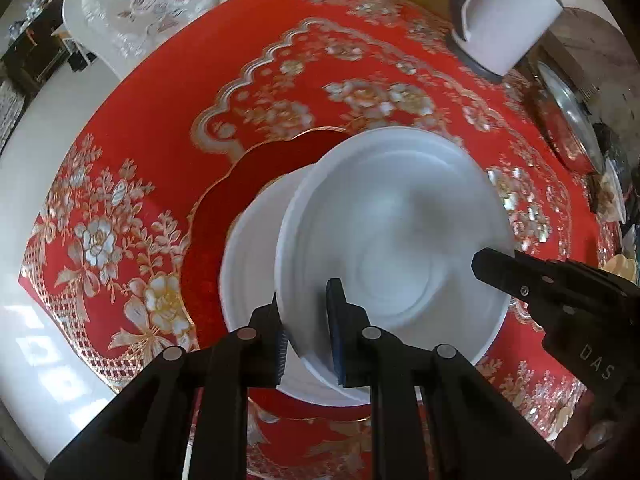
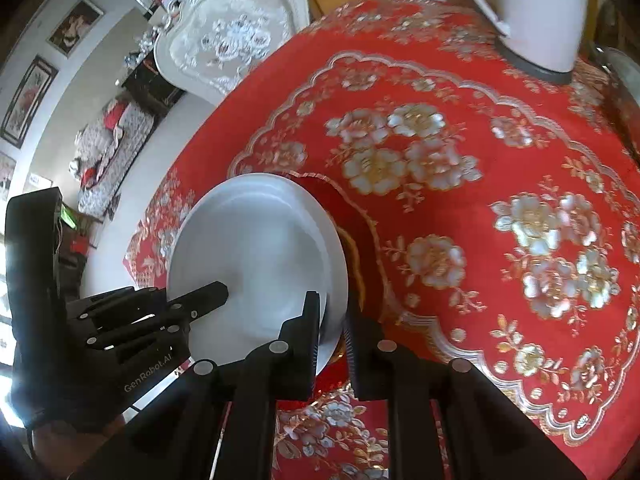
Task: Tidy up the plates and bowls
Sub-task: 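Lift the white bowl with both tools and carry it to the plate stack, then lower the white bowl onto the white plate and open both tools, then move both tools toward the cream plastic bowl with tab handles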
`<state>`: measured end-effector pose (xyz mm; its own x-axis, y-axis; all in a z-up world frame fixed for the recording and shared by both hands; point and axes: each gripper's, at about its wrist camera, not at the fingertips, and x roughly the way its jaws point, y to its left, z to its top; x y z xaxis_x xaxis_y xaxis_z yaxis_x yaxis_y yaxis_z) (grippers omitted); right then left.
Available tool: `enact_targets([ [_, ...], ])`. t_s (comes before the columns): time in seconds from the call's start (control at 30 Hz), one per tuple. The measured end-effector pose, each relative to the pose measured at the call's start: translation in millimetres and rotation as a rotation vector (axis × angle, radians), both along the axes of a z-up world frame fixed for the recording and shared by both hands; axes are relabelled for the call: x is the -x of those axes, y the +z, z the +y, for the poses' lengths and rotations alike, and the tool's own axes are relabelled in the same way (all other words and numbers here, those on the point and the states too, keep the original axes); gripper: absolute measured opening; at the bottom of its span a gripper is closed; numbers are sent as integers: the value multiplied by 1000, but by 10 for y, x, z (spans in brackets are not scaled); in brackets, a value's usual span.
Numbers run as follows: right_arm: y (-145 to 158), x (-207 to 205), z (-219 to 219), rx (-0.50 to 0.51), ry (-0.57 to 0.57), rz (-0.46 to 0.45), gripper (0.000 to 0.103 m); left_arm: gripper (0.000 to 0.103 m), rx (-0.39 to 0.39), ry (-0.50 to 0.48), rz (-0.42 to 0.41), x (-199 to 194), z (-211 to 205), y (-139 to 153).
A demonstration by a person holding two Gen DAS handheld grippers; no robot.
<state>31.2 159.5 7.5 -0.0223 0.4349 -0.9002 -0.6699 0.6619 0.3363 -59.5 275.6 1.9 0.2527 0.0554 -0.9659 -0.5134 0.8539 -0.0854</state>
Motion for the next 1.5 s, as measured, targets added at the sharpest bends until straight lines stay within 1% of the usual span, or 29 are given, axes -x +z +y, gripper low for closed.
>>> enact_targets([
  [0.23, -125, 59, 110, 42, 26, -4, 15, 16, -4, 8, 13, 71, 68, -128],
  [0.4, -112, 69, 128, 52, 33, -27, 16, 16, -10, 8, 5, 73, 70, -144],
  [0.5, -112, 55, 115, 51, 24, -20, 16, 16, -8, 8, 5, 74, 72, -158],
  [0.6, -103, 53, 105, 52, 25, -23, 19, 16, -4, 12, 9, 78, 77, -176],
  [0.63, -102, 56, 106, 51, 27, -21, 20, 17, -3, 14, 9, 81, 81, -175],
  [0.7, -102, 63, 110, 52, 29, -22, 20, 24, -5, 17, 9, 89, 92, -167],
  [0.77, -102, 66, 116, 51, 31, -21, 21, 33, -7, 19, 4, 98, 92, -148],
  [0.9, -72, 79, 120, 46, 34, -24, 21, 35, -21, 16, -3, 102, 83, -95],
  [0.97, -54, 82, 117, 44, 34, -26, 21, 39, -26, 17, -11, 105, 85, -55],
  [1.07, -19, 76, 74, 34, 23, -26, 21, 40, -31, 11, -27, 101, 70, 24],
  [1.1, -5, 71, 50, 33, 20, -26, 21, 42, -34, 6, -32, 95, 59, 47],
  [1.13, 16, 67, 17, 28, 16, -26, 21, 51, -42, 0, -36, 83, 38, 74],
  [1.17, 41, 60, -27, 21, 9, -26, 22, 56, -51, -8, -41, 71, 13, 101],
  [1.23, 83, 45, -115, 9, -6, -26, 25, 56, -74, -29, -54, 33, -61, 160],
  [1.4, 191, -34, -439, -12, -63, -33, 25, 57, -101, -89, -75, -125, -319, 241],
  [1.47, 221, -67, -609, -11, -90, -39, 27, 62, -109, -127, -79, -220, -473, 257],
  [1.5, 236, -88, -713, -12, -105, -43, 29, 62, -114, -145, -82, -269, -552, 267],
])
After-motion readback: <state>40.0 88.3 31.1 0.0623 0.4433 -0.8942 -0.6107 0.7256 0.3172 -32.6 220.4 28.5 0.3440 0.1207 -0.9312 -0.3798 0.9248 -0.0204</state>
